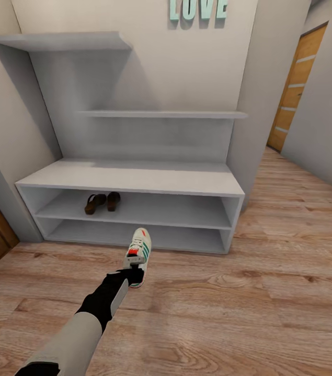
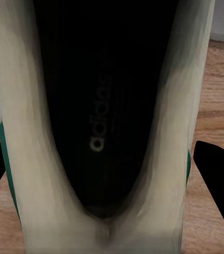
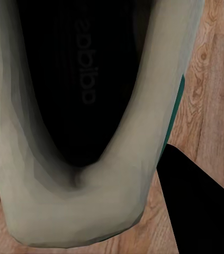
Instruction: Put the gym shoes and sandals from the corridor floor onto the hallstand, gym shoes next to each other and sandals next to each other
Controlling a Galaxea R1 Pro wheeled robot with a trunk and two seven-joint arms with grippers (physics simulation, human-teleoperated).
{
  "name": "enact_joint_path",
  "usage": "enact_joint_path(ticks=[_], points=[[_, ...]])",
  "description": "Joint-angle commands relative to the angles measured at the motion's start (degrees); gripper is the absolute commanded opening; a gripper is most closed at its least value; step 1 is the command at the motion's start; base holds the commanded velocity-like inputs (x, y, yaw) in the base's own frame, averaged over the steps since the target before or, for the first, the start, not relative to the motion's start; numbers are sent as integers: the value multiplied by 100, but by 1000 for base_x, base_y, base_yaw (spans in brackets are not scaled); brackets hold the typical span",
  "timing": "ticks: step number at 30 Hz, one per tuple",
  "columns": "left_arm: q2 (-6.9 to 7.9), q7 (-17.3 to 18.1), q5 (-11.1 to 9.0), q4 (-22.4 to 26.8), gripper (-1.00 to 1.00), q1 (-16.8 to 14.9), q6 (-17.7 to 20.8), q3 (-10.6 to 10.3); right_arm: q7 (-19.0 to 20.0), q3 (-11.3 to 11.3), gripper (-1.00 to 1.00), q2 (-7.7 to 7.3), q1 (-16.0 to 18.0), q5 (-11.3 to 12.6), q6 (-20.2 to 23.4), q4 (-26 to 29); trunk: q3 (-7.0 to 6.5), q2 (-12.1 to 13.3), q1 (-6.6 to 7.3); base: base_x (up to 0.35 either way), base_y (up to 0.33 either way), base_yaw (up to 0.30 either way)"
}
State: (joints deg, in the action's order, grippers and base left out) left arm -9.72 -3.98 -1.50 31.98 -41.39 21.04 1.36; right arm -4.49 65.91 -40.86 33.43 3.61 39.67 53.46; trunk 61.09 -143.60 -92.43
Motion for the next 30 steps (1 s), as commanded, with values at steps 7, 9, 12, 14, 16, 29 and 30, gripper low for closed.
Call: enact_joint_path(ticks=[7, 9, 12, 14, 16, 29, 30], points=[[4, -15, -10, 10, -100, -1, 31, 13, -42, 1, -100, -1, 6, 43, 27, 2, 6, -2, 1, 102, -132, 0], [4, -15, -10, 10, -100, -1, 31, 13, -43, 1, -100, -1, 6, 43, 30, -1, 6, -2, 1, 152, -234, 0], [5, -15, -9, 10, -100, -1, 32, 13, -43, 1, -100, -1, 6, 43, 31, 2, 6, -2, 1, 161, -247, 0], [5, -15, -12, 10, -100, -1, 32, 13, -43, 1, -100, -1, 6, 43, 32, 2, 6, -2, 1, 175, -251, 0], [5, -15, -15, 10, -100, -1, 32, 13, -43, 1, -100, -1, 6, 43, 32, 2, 6, -2, 1, 207, -246, 0], [5, -15, -17, 7, -100, 3, 32, 13, -43, 1, -100, -1, 6, 43, 61, 2, 6, -2, 1, 271, -225, 0], [5, -15, -17, 8, -100, 4, 32, 13, -43, 1, -100, -1, 6, 43, 62, 1, 6, -2, 1, 272, -98, 0]])
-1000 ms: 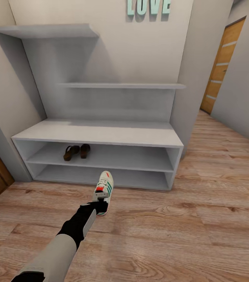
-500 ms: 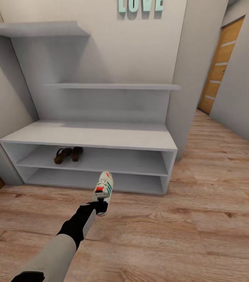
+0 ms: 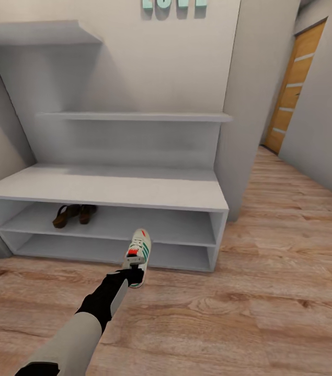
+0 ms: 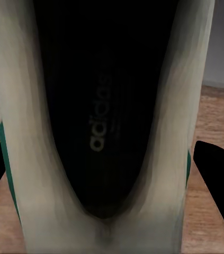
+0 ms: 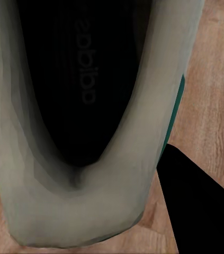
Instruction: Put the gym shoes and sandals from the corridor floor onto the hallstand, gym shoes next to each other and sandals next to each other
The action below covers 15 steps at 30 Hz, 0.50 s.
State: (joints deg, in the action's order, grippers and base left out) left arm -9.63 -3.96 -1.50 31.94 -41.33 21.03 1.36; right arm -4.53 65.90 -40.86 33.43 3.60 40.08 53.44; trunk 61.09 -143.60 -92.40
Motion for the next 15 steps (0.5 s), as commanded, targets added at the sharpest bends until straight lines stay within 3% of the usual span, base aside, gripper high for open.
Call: enact_joint_path(ticks=[1, 10, 15], points=[[-4, -17, -17, 12, -100, 0, 33, 10, -39, 1, -100, -1, 6, 44, 23, 5, 6, -2, -2, 230, -63, 0], [-13, -17, -25, -33, -100, 2, 33, 5, -39, 1, -100, -1, 6, 44, 29, 2, 6, -2, -2, 73, -13, 0], [-13, -17, -23, -111, -100, 2, 32, 5, -39, 1, -100, -1, 6, 44, 34, 2, 6, -2, -2, 282, -1, 0]])
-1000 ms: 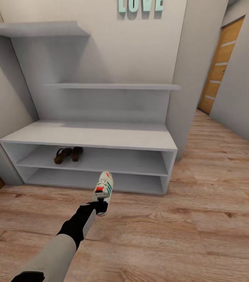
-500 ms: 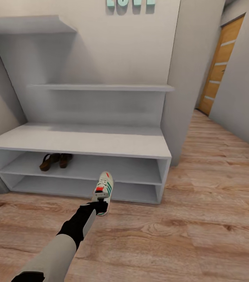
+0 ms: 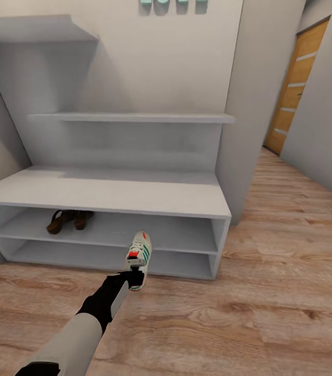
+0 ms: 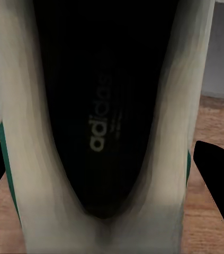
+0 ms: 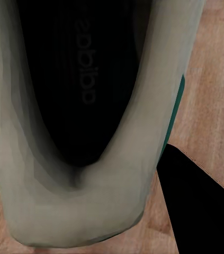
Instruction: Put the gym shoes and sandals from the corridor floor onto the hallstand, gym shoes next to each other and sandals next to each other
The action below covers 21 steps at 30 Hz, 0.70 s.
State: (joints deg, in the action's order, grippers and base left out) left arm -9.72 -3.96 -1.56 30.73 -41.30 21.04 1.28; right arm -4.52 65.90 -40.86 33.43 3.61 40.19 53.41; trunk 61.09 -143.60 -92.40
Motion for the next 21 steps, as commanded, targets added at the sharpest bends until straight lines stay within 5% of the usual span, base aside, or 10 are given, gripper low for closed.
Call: enact_joint_path(ticks=[1, 12, 21], points=[[-4, -17, -18, 8, -100, -1, 32, 13, -40, 1, -100, -1, 6, 43, 24, 4, 6, -2, -2, 334, 0, 0], [-4, -17, -20, -6, -100, 12, 32, 14, -40, 1, -100, -1, 6, 43, 23, 3, 6, -2, -2, 327, 0, 0], [-11, -17, -28, -8, -100, 15, 35, 13, -40, 1, -100, -1, 6, 43, 21, 3, 6, -2, -2, 92, -3, 0]])
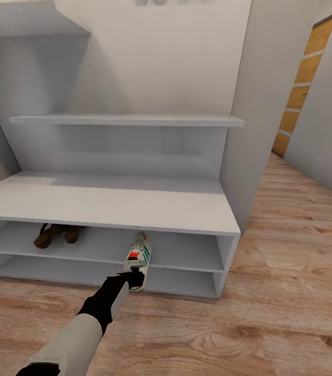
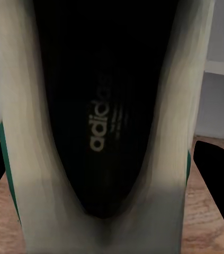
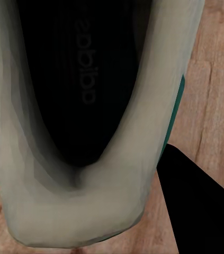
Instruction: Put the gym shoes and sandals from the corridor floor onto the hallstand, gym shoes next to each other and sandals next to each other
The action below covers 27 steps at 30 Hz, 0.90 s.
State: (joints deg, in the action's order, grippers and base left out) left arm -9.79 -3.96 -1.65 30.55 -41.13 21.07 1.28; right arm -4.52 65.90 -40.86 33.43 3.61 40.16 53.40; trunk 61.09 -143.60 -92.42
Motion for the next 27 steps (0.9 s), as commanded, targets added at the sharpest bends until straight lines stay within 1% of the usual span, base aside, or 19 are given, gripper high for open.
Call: enact_joint_path(ticks=[1, 9, 18, 27], points=[[-5, -17, -19, 10, -100, -1, 31, 13, -40, 2, -100, -1, 6, 43, 24, 4, 6, -2, 0, 173, -70, 0], [-5, -17, -14, 10, -100, -4, 29, 13, -40, 2, -100, -1, 6, 43, 25, 4, 6, -2, 0, 221, -124, 0], [-5, -17, -19, 7, -100, -4, 31, 13, -40, 2, -100, -1, 6, 43, 26, 5, 6, -2, 0, 41, -34, 0], [-5, -17, -19, 8, -100, 0, 30, 13, -40, 2, -100, -1, 6, 43, 27, 4, 6, -2, 0, 137, -194, 0]])
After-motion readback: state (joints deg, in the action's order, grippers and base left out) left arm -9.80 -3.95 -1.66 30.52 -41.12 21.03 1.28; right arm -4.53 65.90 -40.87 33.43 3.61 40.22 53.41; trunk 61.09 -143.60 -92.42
